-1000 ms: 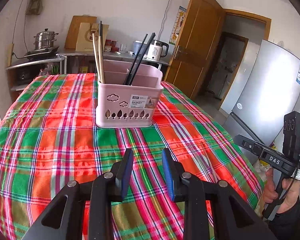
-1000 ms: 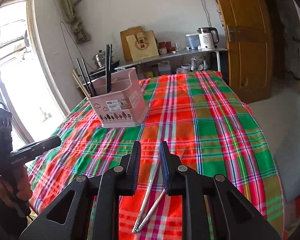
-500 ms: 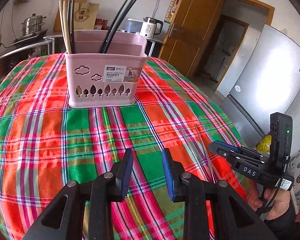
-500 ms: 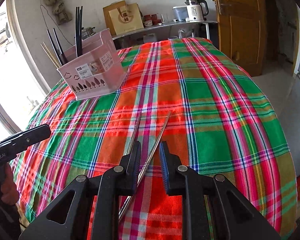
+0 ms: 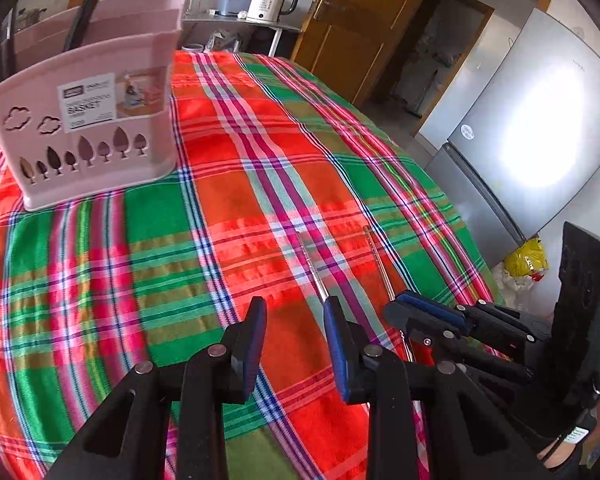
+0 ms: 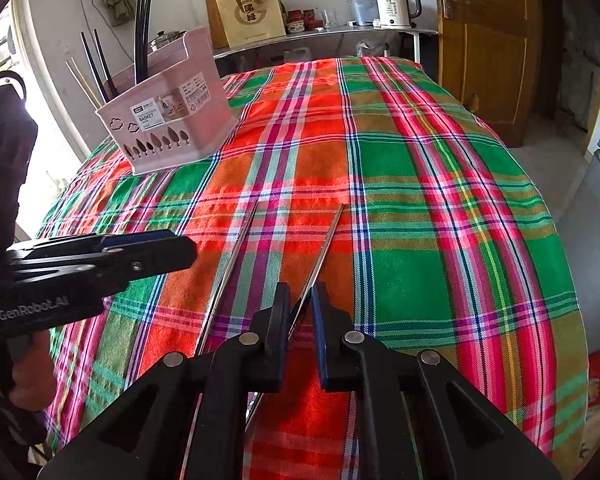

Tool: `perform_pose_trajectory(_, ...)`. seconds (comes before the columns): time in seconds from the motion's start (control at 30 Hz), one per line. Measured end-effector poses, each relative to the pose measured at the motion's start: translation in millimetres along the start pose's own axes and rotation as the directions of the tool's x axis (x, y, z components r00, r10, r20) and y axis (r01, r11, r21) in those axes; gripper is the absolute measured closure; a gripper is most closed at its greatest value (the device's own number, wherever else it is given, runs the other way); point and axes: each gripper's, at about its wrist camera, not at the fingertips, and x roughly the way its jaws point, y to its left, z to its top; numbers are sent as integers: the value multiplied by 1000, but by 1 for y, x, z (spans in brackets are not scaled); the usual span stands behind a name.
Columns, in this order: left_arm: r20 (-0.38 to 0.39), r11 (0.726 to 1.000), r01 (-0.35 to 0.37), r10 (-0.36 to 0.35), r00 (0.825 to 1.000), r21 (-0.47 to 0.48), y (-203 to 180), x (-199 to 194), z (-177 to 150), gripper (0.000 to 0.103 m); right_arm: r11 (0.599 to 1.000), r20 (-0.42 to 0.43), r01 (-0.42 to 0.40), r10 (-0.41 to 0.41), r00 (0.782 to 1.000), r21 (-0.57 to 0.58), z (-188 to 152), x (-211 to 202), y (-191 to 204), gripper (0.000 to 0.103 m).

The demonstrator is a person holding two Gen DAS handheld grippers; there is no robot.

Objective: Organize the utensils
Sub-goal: 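Move the left tool to the metal chopsticks on the table while the right tool follows, then close the left tool on a metal chopstick while the right tool grasps another metal chopstick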

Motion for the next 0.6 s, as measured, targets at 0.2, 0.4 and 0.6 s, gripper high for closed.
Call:
perform_pose_trajectory(0.2,29,996,-76,74,997,47,-21,13,2,74,1000,3,-9,9,1000,2,0,0,0,92)
perform_pose_trajectory(0.4,52,978,-171,166,985,115,-35,20,0,79,1000,8,-10,10,1000,8,1,1,0,92)
perform_pose_trajectory(0.6,59,968,-204,197,979,144,-30,20,1,91,1000,6,-9,8,1000,9,-1,0,0,92)
